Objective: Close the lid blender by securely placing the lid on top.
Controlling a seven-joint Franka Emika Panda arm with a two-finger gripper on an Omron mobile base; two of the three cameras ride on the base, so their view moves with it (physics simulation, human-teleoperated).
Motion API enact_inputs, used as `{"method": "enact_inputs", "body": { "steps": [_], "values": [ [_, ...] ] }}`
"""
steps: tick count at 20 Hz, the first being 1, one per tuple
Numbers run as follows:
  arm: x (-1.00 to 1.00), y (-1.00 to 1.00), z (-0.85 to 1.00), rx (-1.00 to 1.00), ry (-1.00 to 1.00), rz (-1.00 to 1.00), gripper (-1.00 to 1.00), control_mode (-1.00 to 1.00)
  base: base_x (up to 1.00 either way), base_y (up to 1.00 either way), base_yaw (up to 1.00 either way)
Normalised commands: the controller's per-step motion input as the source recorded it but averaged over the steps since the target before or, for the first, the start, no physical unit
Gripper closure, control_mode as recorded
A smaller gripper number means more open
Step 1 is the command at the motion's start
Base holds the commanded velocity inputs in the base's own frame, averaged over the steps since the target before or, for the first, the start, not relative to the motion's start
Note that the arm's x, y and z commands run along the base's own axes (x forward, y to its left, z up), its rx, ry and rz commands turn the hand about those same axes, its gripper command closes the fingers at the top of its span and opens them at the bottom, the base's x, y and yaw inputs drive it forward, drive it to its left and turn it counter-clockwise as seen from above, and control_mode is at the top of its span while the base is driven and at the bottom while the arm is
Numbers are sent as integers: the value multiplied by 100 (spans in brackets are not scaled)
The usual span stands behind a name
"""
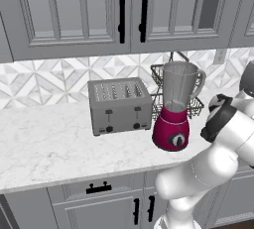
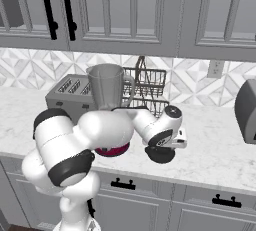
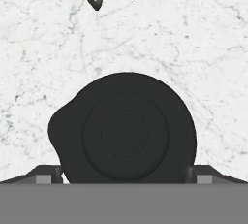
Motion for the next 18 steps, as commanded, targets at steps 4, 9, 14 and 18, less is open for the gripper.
{"method": "enact_inputs", "body": {
  "steps": [4, 9, 14, 18],
  "values": [
    [0, 0, 0, 0, 0, 1, -100, -100, 0, 0, 0],
    [0, 1, -3, 0, 0, 0, -100, -100, 0, 0, 0],
    [0, 8, -7, 0, 0, 0, -100, -100, 0, 0, 0],
    [0, 13, -16, 0, 0, 0, -100, -100, 0, 0, 0]
  ]
}}
